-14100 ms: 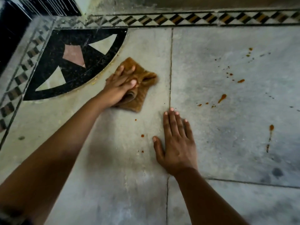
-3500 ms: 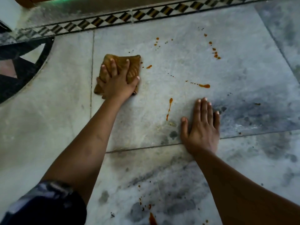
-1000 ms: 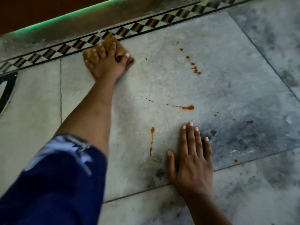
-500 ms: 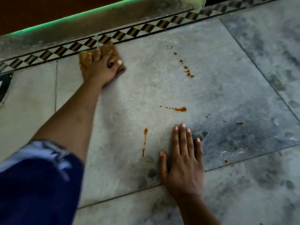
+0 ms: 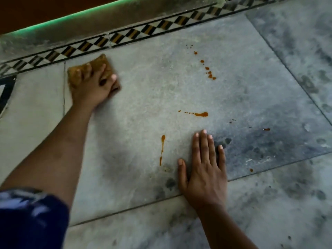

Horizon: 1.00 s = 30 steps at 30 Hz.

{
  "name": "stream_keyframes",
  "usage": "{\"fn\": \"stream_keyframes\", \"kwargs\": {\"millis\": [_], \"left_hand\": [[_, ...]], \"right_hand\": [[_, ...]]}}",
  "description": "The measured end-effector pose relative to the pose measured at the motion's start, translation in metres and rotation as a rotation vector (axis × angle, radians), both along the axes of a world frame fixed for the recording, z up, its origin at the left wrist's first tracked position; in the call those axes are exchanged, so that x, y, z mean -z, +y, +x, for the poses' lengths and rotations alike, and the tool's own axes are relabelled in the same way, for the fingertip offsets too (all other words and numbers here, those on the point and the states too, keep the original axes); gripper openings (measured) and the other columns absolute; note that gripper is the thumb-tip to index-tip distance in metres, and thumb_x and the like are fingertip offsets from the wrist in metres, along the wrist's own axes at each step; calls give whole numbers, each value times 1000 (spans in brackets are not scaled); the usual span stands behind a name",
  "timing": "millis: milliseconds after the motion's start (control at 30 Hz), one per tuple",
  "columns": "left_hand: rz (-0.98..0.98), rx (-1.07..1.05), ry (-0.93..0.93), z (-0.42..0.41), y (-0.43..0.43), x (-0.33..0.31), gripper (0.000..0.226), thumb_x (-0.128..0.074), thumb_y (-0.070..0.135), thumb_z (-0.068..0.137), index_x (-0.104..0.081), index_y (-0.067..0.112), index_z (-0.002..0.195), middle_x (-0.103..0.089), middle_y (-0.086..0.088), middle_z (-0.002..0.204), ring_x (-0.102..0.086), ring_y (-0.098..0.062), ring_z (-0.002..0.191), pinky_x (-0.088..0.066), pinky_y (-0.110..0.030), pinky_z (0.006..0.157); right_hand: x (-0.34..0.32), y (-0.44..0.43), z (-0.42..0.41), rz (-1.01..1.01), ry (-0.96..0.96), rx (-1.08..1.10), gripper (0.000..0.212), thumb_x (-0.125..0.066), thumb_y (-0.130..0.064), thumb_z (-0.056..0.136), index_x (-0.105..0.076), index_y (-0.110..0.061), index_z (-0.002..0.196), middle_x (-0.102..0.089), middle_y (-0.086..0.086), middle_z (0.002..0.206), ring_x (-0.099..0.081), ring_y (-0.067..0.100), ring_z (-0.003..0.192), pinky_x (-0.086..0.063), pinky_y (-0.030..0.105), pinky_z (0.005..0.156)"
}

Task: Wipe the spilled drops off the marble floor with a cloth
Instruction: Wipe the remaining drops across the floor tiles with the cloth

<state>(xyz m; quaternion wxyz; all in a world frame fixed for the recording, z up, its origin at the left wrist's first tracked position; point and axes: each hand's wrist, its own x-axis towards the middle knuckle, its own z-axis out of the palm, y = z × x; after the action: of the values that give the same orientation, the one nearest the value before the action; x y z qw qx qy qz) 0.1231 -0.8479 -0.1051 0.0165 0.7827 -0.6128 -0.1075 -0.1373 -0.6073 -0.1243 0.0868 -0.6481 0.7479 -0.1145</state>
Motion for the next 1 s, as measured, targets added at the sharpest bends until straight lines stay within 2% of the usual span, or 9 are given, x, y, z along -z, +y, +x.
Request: {"fn": "stream_keyframes", "kwargs": {"millis": [67,167,267,367,500,667,800,900,1000], "left_hand": [[-14,97,-4,-40,-4,1,66,-21,74,85,-17,47,145,-1,4,160,0,-28,146,-1,-56,115],[-57,321,-36,-84,59,6,61,-23,72,86,-18,49,143,-4,7,159,-1,-23,147,-1,-52,114],[-100,475,-54,-57,144,4,68,-18,73,80,-20,48,143,-12,7,158,-7,-24,146,-7,-53,112],[-68,343,-136,-6,154,1,66,-25,69,84,-23,43,144,-16,2,158,-11,-31,145,-6,-59,111],[-8,73,-72,-27,82,-1,61,-26,66,90,-11,47,146,1,4,160,4,-30,146,-5,-59,113],[25,213,-52,-90,88,-5,60,-26,64,92,-11,45,146,2,4,160,4,-27,146,-2,-56,114],[-3,409,-85,-55,145,-5,67,-29,72,84,-14,48,145,-5,6,159,-2,-24,146,-13,-48,113],[23,293,-66,-28,132,-4,66,-35,65,88,-17,41,147,-8,1,159,-5,-30,146,-14,-48,116],[66,234,-131,-45,88,-4,68,-28,65,88,-12,38,149,-6,-6,159,-7,-34,145,-9,-46,117]], "right_hand": [[0,1,0,-6,4,-2,71,-34,-44,85,-32,-4,144,-27,14,152,-27,26,140,-15,43,114],[0,1,-1,-12,13,-9,71,-33,-44,86,-31,-4,144,-27,15,152,-27,28,140,-13,43,114],[0,1,-1,-20,13,-14,70,-30,-44,88,-29,-3,145,-27,16,152,-26,28,140,-12,44,114],[3,1,0,-29,13,-19,70,-29,-44,88,-28,-3,145,-26,17,152,-25,29,141,-9,43,114],[6,1,0,-54,18,-25,70,-30,-44,87,-30,-2,144,-29,18,151,-28,30,140,-7,42,113],[4,0,1,-59,-1,-17,74,-22,-46,85,-28,-3,144,-26,17,152,-24,29,141,-3,40,113],[-5,2,-14,-26,-72,-101,75,-17,-47,86,-14,-7,149,-10,11,157,-7,22,145,7,34,115],[-7,-12,-72,-54,-20,-33,76,-15,-49,86,-6,-8,149,-1,10,158,2,20,146,9,33,115],[-5,-22,-128,-3,30,127,80,-11,-52,85,-4,-6,149,0,12,158,4,21,146,7,36,117]]}}
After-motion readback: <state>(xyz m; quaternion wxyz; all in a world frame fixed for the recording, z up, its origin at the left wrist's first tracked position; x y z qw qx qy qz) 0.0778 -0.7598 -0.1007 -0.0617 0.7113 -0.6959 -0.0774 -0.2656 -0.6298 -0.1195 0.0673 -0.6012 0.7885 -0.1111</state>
